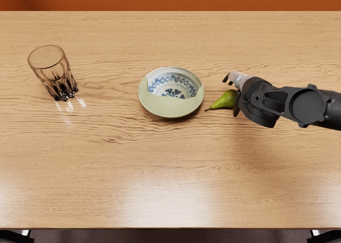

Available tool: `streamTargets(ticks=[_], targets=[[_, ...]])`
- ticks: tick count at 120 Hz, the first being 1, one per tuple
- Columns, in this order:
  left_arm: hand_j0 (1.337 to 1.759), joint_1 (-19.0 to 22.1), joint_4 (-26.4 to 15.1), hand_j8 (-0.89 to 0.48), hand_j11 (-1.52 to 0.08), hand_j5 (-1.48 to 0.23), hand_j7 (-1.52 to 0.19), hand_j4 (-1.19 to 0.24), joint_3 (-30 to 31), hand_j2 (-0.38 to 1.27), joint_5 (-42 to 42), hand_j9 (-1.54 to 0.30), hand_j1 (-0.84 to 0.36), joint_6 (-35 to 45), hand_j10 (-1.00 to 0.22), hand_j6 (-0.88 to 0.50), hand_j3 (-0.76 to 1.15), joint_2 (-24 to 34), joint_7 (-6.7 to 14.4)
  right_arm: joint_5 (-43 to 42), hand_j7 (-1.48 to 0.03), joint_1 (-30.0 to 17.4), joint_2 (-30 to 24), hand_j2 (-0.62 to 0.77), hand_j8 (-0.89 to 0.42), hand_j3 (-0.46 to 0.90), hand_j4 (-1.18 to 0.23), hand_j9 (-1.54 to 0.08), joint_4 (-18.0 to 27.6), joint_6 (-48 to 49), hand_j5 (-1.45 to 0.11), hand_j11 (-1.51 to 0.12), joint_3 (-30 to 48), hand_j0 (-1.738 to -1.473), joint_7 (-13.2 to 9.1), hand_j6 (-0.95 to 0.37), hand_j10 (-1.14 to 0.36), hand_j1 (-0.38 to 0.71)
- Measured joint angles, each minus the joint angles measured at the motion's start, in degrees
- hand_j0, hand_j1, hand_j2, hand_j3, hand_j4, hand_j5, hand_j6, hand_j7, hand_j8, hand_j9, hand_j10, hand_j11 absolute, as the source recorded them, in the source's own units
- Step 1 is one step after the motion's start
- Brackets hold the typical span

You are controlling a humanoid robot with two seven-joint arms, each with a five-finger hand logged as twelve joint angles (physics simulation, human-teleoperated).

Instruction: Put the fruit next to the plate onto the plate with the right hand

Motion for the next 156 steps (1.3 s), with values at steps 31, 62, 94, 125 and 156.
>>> streamTargets(ticks=[31, 62, 94, 125, 156], targets=[[1.658, 0.0, 0.0, 0.0, 0.0, 0.0, 0.0, 0.0, 0.0, 0.0, 0.0, 0.0, 0.35, 0.0, 0.0, 0.0, 0.0, 0.0, 0.0, -0.1, -0.35, -0.2, 0.2, -0.05, -0.27, 0.0, -0.27, -0.35, 0.0, -0.2, -0.35, -0.35, 0.1, -1.658, 0.0, -0.28, -0.27, -0.02], [1.658, 0.0, 0.0, 0.0, 0.0, 0.0, 0.0, 0.0, 0.0, 0.0, 0.0, 0.0, 0.35, 0.0, 0.0, 0.0, 0.0, 0.0, 0.0, -0.1, -0.4, -0.6, 0.5, -0.06, -0.31, 0.0, -0.31, -0.4, -0.1, -0.2, -0.4, -0.4, 0.1, -1.658, 0.0, -0.31, -0.31, 0.02], [1.658, 0.0, 0.0, 0.0, 0.0, 0.0, 0.0, 0.0, 0.0, 0.0, 0.0, 0.0, 0.35, 0.0, 0.0, 0.0, 0.0, 0.0, 0.0, -0.1, -0.5, -0.8, 0.5, -0.07, -0.38, 0.0, -0.38, -0.5, -0.2, -0.2, -0.5, -0.5, 0.1, -1.658, 0.0, -0.39, -0.38, 0.11], [1.658, 0.0, 0.0, 0.0, 0.0, 0.0, 0.0, 0.0, 0.0, 0.0, 0.0, 0.0, 0.35, 0.0, 0.0, 0.0, 0.0, 0.0, 0.0, 0.5, -0.76, -2.2, 0.1, 0.04, -0.43, 0.0, -0.58, -0.76, -0.5, 0.3, -0.75, -0.76, 2.2, -1.654, 0.0, -0.39, -0.59, 0.26], [1.658, 0.0, 0.0, 0.0, 0.0, 0.0, 0.0, 0.0, 0.0, 0.0, 0.0, 0.0, 0.35, 0.0, 0.0, 0.0, 0.0, 0.0, 0.0, 1.9, -1.03, -6.0, -2.0, 0.16, -0.37, 0.0, -0.59, -1.03, -1.4, 3.0, -1.0, -1.02, 11.2, -1.644, -0.2, -0.36, -0.79, 0.27]])
